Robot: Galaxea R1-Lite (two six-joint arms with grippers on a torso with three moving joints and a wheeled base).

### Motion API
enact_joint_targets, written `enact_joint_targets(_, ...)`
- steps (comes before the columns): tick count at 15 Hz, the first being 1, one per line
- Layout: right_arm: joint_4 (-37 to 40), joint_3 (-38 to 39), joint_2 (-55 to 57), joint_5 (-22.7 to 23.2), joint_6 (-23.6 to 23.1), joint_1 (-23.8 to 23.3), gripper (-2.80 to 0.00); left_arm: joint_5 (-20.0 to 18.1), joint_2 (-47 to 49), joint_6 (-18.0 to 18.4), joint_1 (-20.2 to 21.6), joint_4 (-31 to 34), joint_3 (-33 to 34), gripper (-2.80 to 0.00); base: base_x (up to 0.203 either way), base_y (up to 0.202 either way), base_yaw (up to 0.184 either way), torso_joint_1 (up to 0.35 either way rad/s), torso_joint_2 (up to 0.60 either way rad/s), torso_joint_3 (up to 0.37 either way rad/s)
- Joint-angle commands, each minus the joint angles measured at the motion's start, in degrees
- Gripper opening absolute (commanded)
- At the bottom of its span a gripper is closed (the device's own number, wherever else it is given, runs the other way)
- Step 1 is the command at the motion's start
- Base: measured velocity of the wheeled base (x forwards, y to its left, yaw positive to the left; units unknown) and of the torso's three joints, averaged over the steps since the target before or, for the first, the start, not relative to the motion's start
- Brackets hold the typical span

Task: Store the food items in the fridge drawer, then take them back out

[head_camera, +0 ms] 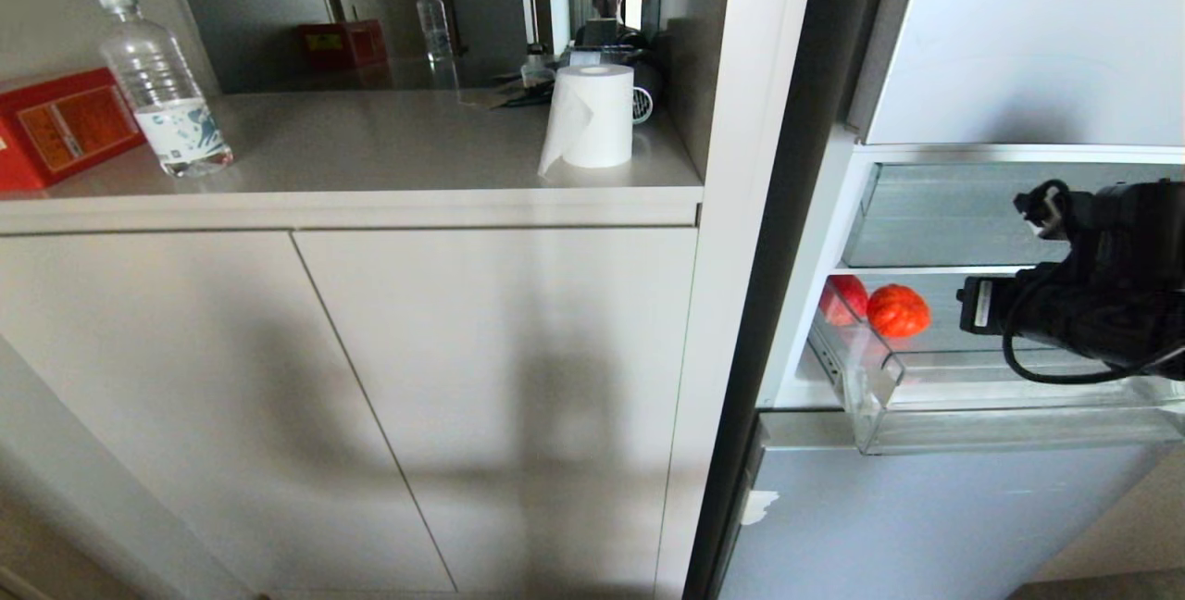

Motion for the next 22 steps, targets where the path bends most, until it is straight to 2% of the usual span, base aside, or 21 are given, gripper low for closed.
enact_joint_targets(1, 0.4, -2.5, 5.0, -0.1, -0.7, -0.2, -2.80, 0.0, 0.1, 0.0, 0.0, 0.0, 0.0, -2.80, 0.000, 0.000, 0.000, 0.000, 0.00, 0.000)
enact_joint_targets(3, 8.5, -6.4, 6.0, -0.2, -0.9, -0.5, -2.80, 0.0, 0.1, 0.0, 0.0, 0.0, 0.0, -2.80, 0.000, 0.000, 0.000, 0.000, 0.00, 0.000)
enact_joint_targets(7, 31.7, -16.5, 4.6, -0.3, -1.0, -1.6, -2.80, 0.0, 0.1, 0.0, 0.0, 0.0, 0.0, -2.80, 0.000, 0.000, 0.000, 0.000, 0.00, 0.000)
enact_joint_targets(10, 45.9, -22.0, 3.4, -0.3, -1.4, -2.1, -2.80, 0.0, 0.1, 0.0, 0.0, 0.0, 0.0, -2.80, 0.000, 0.000, 0.000, 0.000, 0.00, 0.000)
enact_joint_targets(13, 56.6, -23.6, 0.7, -0.3, -1.8, -3.5, -2.80, 0.0, 0.1, 0.0, 0.0, 0.0, 0.0, -2.80, 0.000, 0.000, 0.000, 0.000, 0.00, 0.000)
enact_joint_targets(15, 64.1, -23.6, -3.3, -0.2, -4.4, -4.6, -2.80, 0.0, 0.1, 0.0, 0.0, 0.0, 0.0, -2.80, 0.000, 0.000, 0.000, 0.000, 0.00, 0.000)
enact_joint_targets(17, 68.9, -22.9, -6.2, 0.1, -5.6, -5.6, -2.80, 0.0, 0.1, 0.0, 0.0, 0.0, 0.0, -2.80, 0.000, 0.000, 0.000, 0.000, 0.00, 0.000)
enact_joint_targets(22, 69.1, -19.6, -6.1, -0.1, -5.7, -6.2, -2.80, 0.0, 0.1, 0.0, 0.0, 0.0, 0.0, -2.80, 0.000, 0.000, 0.000, 0.000, 0.00, 0.000)
